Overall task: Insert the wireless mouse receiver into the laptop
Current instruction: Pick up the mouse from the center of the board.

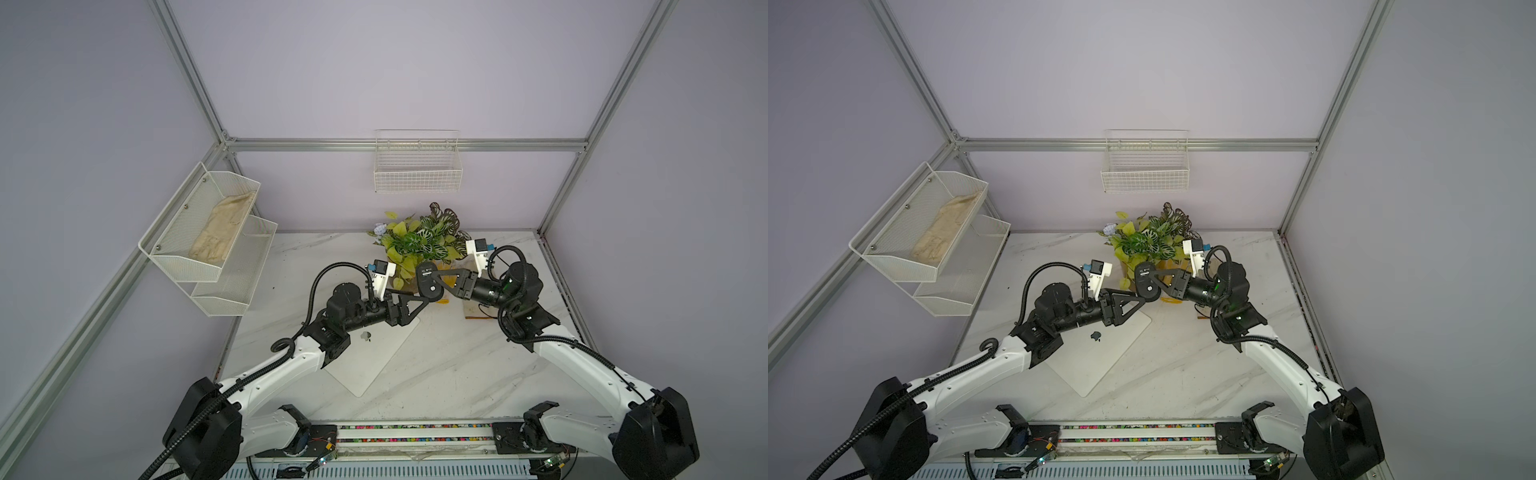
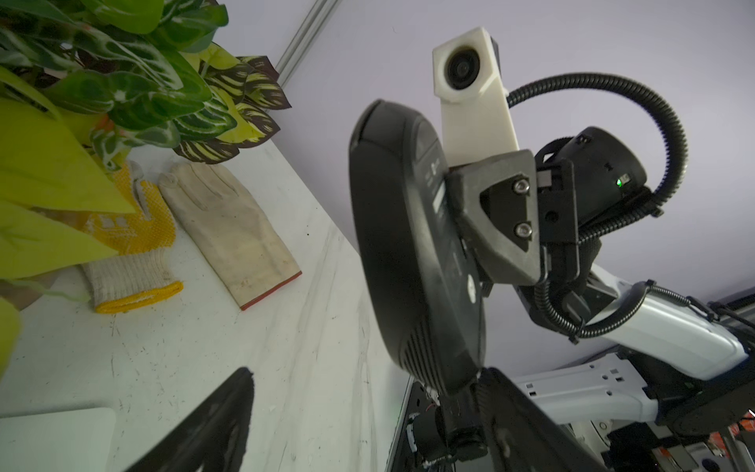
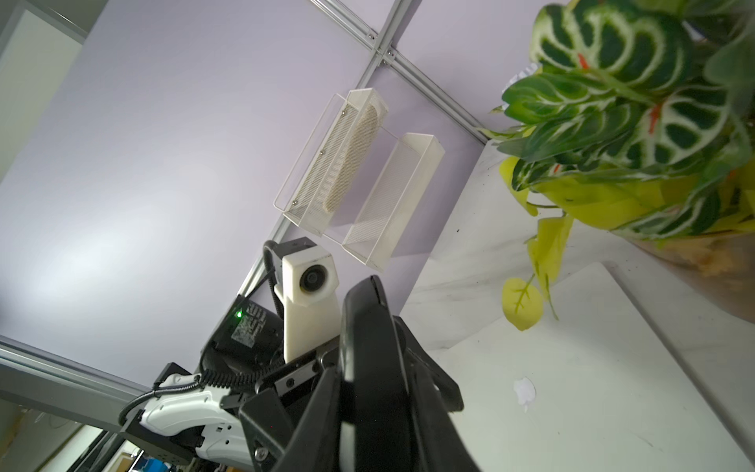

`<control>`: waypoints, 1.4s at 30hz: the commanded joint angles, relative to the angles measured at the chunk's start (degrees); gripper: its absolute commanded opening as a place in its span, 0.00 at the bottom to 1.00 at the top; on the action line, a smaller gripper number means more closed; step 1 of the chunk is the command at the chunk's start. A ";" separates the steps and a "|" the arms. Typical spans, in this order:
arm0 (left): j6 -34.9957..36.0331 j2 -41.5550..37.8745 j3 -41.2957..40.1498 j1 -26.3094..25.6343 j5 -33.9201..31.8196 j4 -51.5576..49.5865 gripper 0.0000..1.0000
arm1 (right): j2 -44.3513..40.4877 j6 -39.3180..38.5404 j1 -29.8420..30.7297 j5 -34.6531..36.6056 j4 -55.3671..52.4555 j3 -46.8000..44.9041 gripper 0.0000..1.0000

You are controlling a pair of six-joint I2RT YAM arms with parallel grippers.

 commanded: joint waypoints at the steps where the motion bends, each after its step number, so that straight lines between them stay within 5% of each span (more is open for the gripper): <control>1: 10.65 1.09 9.40 2.39 16.69 -14.48 0.87 | 0.13 -9.75 -0.03 -4.81 -13.16 5.29 0.19; 5: 20.04 5.94 15.13 2.69 24.79 -28.07 0.87 | 2.03 -15.82 -0.02 -7.99 -22.51 9.32 0.20; 10: 22.19 6.36 14.13 4.06 24.88 -27.95 0.85 | 2.02 -20.29 -0.06 -9.64 -29.89 11.71 0.22; 22: 17.56 8.79 14.07 4.20 27.73 -22.88 0.70 | 2.98 -18.04 -0.01 -13.71 -26.29 9.18 0.23; 31: 8.08 10.27 11.92 4.20 28.89 -9.91 0.65 | 4.62 -18.48 0.11 -15.42 -26.63 9.51 0.23; 42: 7.79 11.30 12.11 4.20 30.38 -9.84 0.35 | 5.73 -17.04 0.16 -15.53 -24.35 9.37 0.22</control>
